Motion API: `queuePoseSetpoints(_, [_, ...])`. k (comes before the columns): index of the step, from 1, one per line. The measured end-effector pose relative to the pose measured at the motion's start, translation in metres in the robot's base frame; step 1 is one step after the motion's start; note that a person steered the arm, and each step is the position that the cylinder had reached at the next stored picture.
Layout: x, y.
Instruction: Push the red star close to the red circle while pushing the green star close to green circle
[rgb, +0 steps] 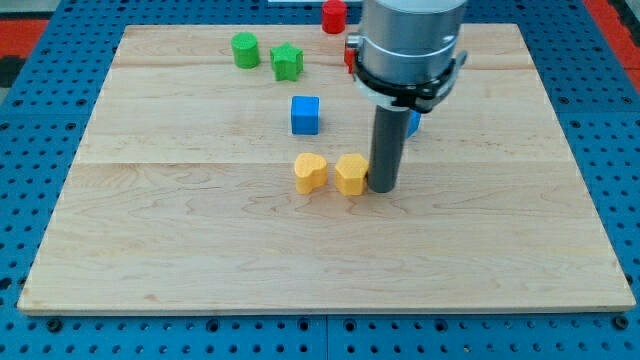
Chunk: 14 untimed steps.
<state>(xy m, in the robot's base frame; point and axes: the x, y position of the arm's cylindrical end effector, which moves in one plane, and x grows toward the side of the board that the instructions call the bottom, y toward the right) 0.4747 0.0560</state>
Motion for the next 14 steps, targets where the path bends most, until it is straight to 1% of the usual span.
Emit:
queuePoseSetpoints(1, [-0.001,0.016])
queuePoseSetpoints(2, [-0.013,0.124])
queuePoseSetpoints(3, [-0.076,0.219])
queuePoseSetpoints(4, [-0.135,0.211])
queuePoseSetpoints(5, [-0.16,0.175])
queuePoseSetpoints(6, [-0.167,0.123])
queuePoseSetpoints(8, [-0.164,0.025])
queuePoseSetpoints(9, [-0.17,0.012])
queuePoseSetpoints(12, [-0.228,0.007])
queuePoseSetpoints(13, [-0.24,0.0])
queuePoseSetpoints(14, [-0.23,-0.001])
